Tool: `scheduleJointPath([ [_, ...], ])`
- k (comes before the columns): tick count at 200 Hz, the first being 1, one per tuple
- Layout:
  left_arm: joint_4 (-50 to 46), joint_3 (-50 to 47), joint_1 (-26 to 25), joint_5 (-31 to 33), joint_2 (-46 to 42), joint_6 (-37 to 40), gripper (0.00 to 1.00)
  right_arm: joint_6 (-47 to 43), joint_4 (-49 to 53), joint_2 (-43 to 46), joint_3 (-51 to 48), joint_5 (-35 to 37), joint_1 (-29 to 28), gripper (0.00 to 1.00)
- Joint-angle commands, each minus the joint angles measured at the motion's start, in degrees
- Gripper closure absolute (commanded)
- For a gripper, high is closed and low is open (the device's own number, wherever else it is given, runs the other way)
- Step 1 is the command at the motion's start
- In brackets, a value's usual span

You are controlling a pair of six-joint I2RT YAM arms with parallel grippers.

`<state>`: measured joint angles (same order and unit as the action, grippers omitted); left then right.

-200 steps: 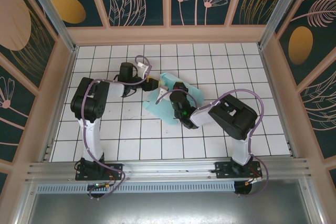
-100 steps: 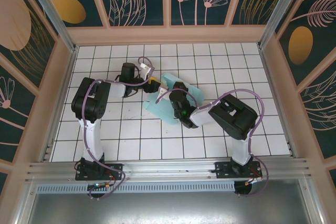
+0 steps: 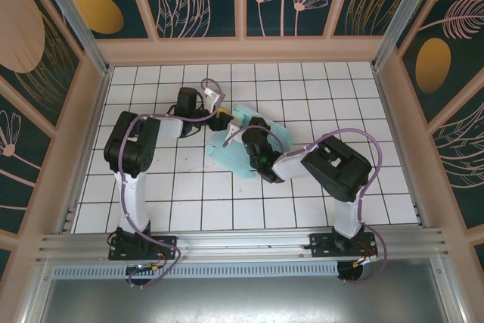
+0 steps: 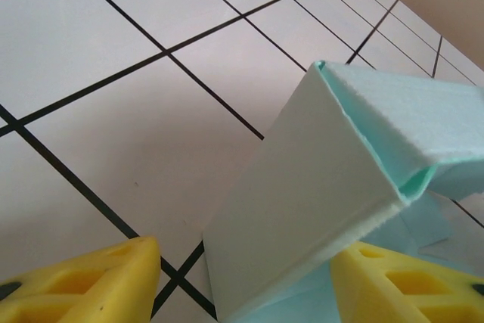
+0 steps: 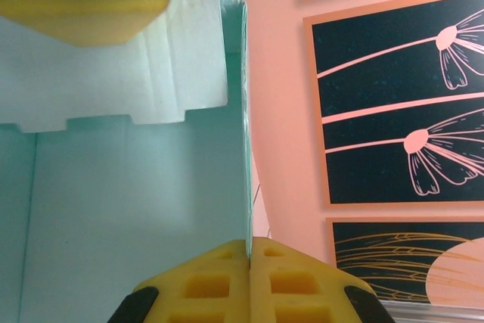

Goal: Fold the paper box

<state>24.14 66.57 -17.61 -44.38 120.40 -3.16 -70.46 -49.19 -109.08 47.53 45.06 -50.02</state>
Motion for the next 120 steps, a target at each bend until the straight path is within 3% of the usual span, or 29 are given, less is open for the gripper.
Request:
scheduleJointPath([
  [1,-0.05,2.40,-0.48,1.54,1.14,-1.58,0.41,3.94,5.14,1.15,1.76,-2.73,-0.87,1.00],
  [61,1.29,1.84,-1.48,3.80,1.15,-3.70,0.47,5.06,7.15,0.55,2.89,-2.50,-1.04,1.00],
  [99,2.53,-0.30,-1.82,4.02,0.45,-3.26,0.60,5.42,7.58,0.36,3.18,-2.10,-0.96,1.00],
  [120,4.46,-2.69,-1.90,4.54,-0.29,-3.30,0.60,5.42,7.56,0.25,3.27,-1.82,-0.87,1.00],
])
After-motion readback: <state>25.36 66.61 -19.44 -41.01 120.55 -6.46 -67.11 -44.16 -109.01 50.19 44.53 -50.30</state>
